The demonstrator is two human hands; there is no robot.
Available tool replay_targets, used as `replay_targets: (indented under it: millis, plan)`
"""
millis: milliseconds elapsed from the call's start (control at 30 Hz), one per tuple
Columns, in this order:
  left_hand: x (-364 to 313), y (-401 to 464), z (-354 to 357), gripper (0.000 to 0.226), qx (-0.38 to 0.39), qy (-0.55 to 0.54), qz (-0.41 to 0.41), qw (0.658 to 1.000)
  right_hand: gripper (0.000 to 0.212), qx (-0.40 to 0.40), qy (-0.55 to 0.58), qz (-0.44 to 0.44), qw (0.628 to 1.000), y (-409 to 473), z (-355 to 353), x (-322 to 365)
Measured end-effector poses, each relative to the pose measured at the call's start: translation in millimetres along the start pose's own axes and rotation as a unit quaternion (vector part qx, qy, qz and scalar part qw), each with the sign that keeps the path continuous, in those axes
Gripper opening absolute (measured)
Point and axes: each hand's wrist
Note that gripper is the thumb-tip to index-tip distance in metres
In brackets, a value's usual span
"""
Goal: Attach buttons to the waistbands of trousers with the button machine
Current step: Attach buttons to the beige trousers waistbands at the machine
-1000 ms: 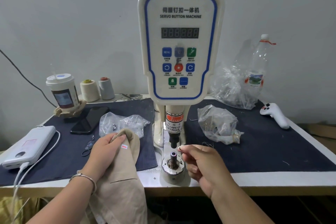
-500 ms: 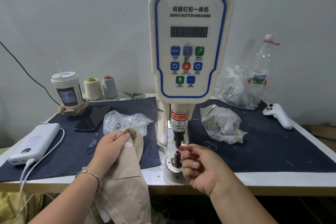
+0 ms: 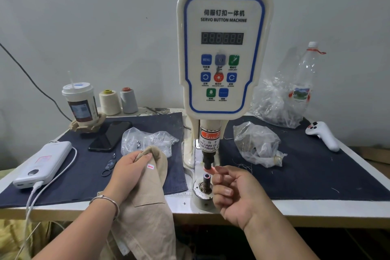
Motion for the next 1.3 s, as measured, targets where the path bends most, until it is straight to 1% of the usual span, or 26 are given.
replay_targets:
  millis: [100,167,267,333,400,500,533,567,600,633,667,733,767,800,833,867,933,967,1000,1033,1100,1167,1300]
  plan:
    - [-0.6,-0.1,-0.1,0.028,0.003,0.003,0.001,1.000,0.029,0.012,0.011,0.005,1.000,-2.7,-0.8,1.6]
    - [-1.0,-0.7,-0.2,0.027,0.007,-0.004,0.000,1.000,0.028,0.018,0.024,-0.006,1.000,-6.3,-1.8,0.2]
    - [-3.2,-2.7,-1.0,0.024,0.009,-0.012,-0.005,1.000,0.031,0.013,0.020,-0.046,0.999,-13.3,-5.7,-9.2]
    - [-4.4,-4.1,-1.5,0.028,0.010,-0.018,-0.010,1.000,0.034,0.002,-0.013,-0.078,0.997,-18.3,-7.3,-20.0]
    - [-7.1,-5.7,-1.6,0.034,0.012,-0.022,-0.011,1.000,0.029,-0.005,-0.063,-0.098,0.993,-20.7,-5.1,-35.2]
    - [-11.1,-6.0,-2.2,0.040,0.015,-0.009,-0.005,1.000,0.019,0.039,-0.179,-0.134,0.974,-15.2,14.8,-60.5]
    - [-10.8,-5.4,-2.8,0.043,0.015,0.000,-0.002,1.000,0.019,0.056,-0.227,-0.165,0.958,-9.6,26.0,-66.1]
    - [-10.2,-4.5,-3.4,0.046,0.013,0.014,0.002,1.000,0.020,0.067,-0.279,-0.208,0.935,-1.1,39.2,-69.5]
    - [-9.8,-3.9,-4.1,0.047,0.011,0.028,0.008,1.000,0.021,0.073,-0.335,-0.260,0.903,9.1,53.5,-70.9]
    - [-9.8,-3.4,-4.7,0.047,0.008,0.039,0.013,0.999,0.019,0.073,-0.391,-0.318,0.860,21.6,69.0,-70.4]
    - [-10.2,-3.2,-5.1,0.046,0.005,0.048,0.017,0.999,0.017,0.062,-0.445,-0.376,0.810,36.2,83.7,-68.8]
    - [-12.4,-3.6,-5.0,0.047,-0.004,0.069,0.024,0.997,0.013,0.021,-0.546,-0.459,0.701,70.9,110.8,-63.0]
    - [-13.1,-3.8,-4.9,0.047,-0.007,0.076,0.029,0.997,0.014,-0.004,-0.599,-0.470,0.648,88.2,122.6,-60.0]
    - [-12.9,-3.7,-4.9,0.046,-0.006,0.076,0.033,0.997,0.018,-0.024,-0.656,-0.460,0.598,105.6,131.9,-57.4]
    - [-12.5,-3.4,-5.1,0.043,-0.001,0.070,0.036,0.997,0.021,-0.035,-0.711,-0.431,0.554,122.4,138.9,-56.0]
    - [-11.6,-2.9,-5.2,0.041,0.006,0.064,0.036,0.997,0.023,-0.037,-0.760,-0.393,0.517,136.6,144.2,-56.1]
    - [-9.7,-1.9,-5.0,0.038,0.014,0.054,0.031,0.998,0.023,-0.033,-0.828,-0.325,0.457,158.9,151.0,-59.1]
    - [-9.2,-1.3,-4.6,0.037,0.014,0.052,0.028,0.998,0.025,-0.036,-0.845,-0.303,0.439,167.6,153.8,-60.7]
    - [-8.7,-1.0,-4.4,0.038,0.012,0.053,0.026,0.998,0.026,-0.044,-0.854,-0.284,0.434,175.1,156.9,-61.8]
    - [-8.8,-0.8,-4.0,0.040,0.011,0.057,0.025,0.998,0.027,-0.052,-0.856,-0.266,0.441,181.5,160.3,-61.9]
    - [-7.8,0.0,-3.5,0.041,0.012,0.065,0.028,0.997,0.026,-0.067,-0.850,-0.236,0.467,191.1,167.0,-61.2]
    - [-6.4,0.7,-3.1,0.042,0.014,0.065,0.027,0.997,0.026,-0.077,-0.843,-0.227,0.483,198.0,172.2,-61.5]
    - [-4.9,2.4,-2.3,0.045,0.006,0.062,0.017,0.998,0.027,-0.070,-0.849,-0.213,0.478,205.0,177.5,-65.2]
Point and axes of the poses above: each hand's wrist, its own y-axis towards the middle knuckle, its own z-axis out of the palm, x = y × z, and after that the axes turned 5 degrees about y, right-handed
